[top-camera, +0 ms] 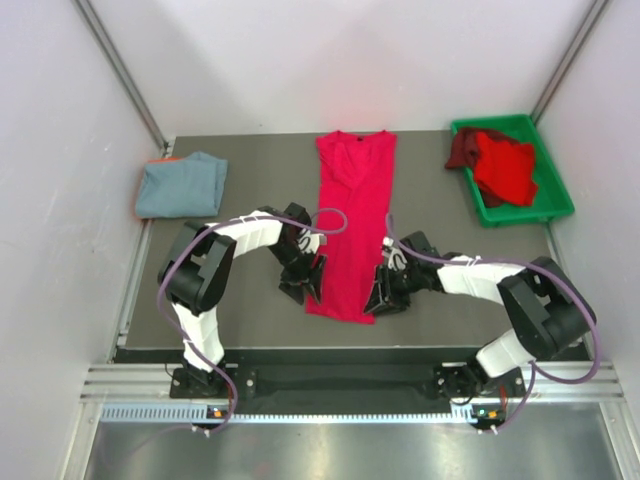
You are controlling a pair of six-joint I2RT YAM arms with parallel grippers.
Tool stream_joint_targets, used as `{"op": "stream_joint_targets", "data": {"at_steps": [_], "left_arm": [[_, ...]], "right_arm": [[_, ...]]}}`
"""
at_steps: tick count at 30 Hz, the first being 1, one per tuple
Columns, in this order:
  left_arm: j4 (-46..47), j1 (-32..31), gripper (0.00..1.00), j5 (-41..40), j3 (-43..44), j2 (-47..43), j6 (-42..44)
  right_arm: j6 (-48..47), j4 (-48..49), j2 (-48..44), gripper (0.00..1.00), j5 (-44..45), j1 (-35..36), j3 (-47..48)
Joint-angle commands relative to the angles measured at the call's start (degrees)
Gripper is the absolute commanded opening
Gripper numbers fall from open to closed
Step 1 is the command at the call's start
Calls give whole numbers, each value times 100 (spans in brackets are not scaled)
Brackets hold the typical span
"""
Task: Fold and stack the t-shirts
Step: Fold the tshirt
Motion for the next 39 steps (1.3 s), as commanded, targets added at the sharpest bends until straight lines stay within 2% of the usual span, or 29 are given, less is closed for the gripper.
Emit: {"op": "stream_joint_targets", "data": {"at_steps": [1, 12, 15, 20, 21, 23, 24, 29, 39], "left_arm": [[98, 8, 62, 112, -23, -49, -52], [81, 8, 44, 183, -215, -154, -34], [186, -1, 40, 209, -339, -225, -25], [221, -1, 33, 341, -330, -225, 27], [230, -1, 25, 376, -330, -225, 45], [213, -1, 12, 367, -313, -225, 54], [160, -1, 1, 350, -269, -234, 80], [-42, -1, 0, 192, -93, -383, 264], [-552, -1, 0, -98, 380, -936, 748]], "right_arm": [[23, 24, -23, 38, 54, 173, 218], [-205, -257, -208, 31, 292, 226, 15], [-241, -249, -252, 24, 344, 226, -81], [-320, -258, -287, 3, 345, 226, -90], [-346, -258, -305, 0, 336, 226, -73], [-381, -258, -331, 0, 301, 217, -38], [-425, -258, -383, 0, 292, 217, -37], [-610, -389, -647, 0, 344, 60, 15], [-1471, -1145, -1438, 0, 380, -897, 261]]}}
